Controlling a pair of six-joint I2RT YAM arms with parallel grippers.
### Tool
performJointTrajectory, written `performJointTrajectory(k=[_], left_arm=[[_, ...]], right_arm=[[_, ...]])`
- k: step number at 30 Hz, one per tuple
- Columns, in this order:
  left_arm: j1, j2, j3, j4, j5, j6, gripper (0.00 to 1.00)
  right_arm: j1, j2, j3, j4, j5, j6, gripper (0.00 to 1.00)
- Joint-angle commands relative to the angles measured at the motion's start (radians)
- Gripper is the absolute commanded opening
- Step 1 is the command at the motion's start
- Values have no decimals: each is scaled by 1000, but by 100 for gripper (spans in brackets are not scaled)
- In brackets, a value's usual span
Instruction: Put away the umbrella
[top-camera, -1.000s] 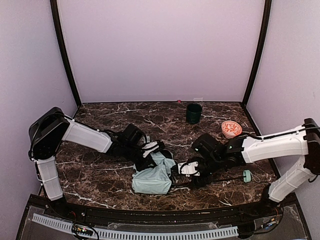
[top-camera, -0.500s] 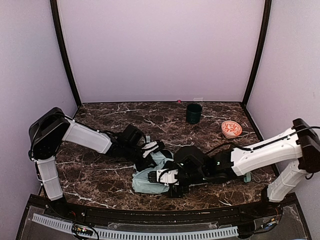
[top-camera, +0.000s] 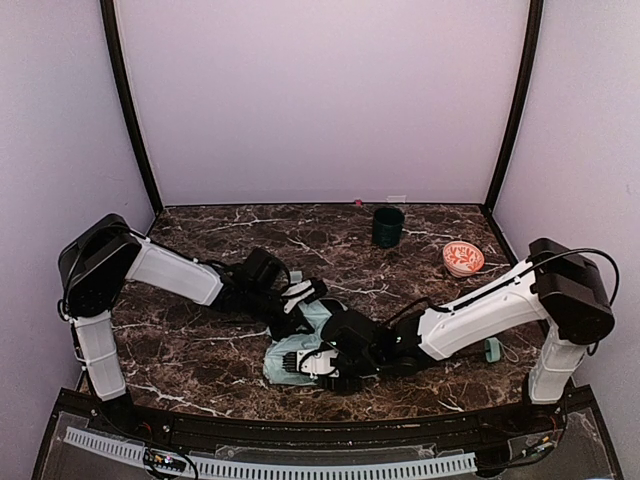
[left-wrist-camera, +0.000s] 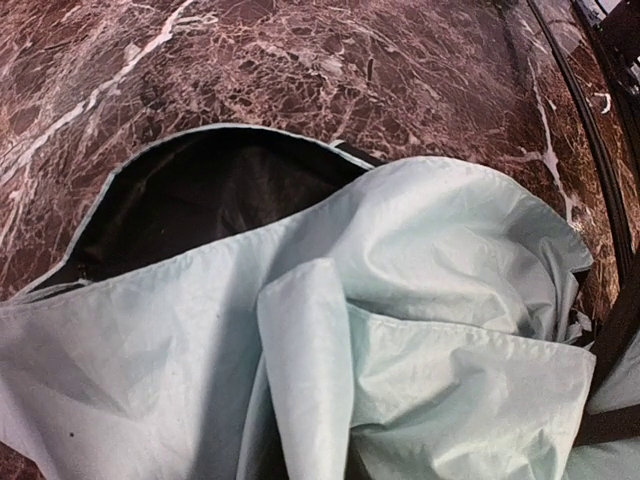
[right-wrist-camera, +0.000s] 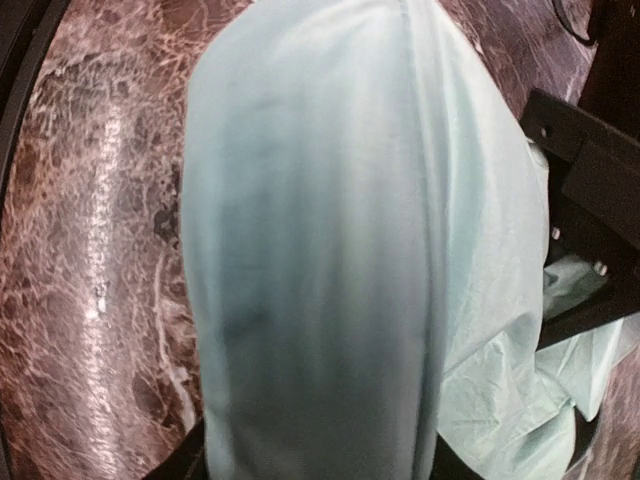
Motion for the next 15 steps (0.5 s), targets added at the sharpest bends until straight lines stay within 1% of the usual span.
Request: performJointTrajectory(k=[1,2,3,6,9,10,13,15], left_arm=[[65,17,-23,-67,11,-38,0],[80,2,-25,-49,24,-48,1],[98,-13,-25,-29,33,-58,7],[179,-61,-25,57,34,-106,29],[268,-104,-16,147,-44,-147,55],[286,-124,-11,164,-79,-150,61],[304,-234,-45,238,-185,-111,69],[306,-350,-126,342,-198,-91,71]], right_arm=[[-33,32,-6,-80,-18,37,35],[-36,29,-5,-91,-26,35,31],[-40,26,-4,-105,-37,32,28],[-59,23,10,-162,-82,26,20],[-94,24,28,-235,-173,14,17],[-106,32,38,-263,-221,7,17],[-140,64,70,-341,-319,24,16],[-171,94,100,-389,-400,43,16]])
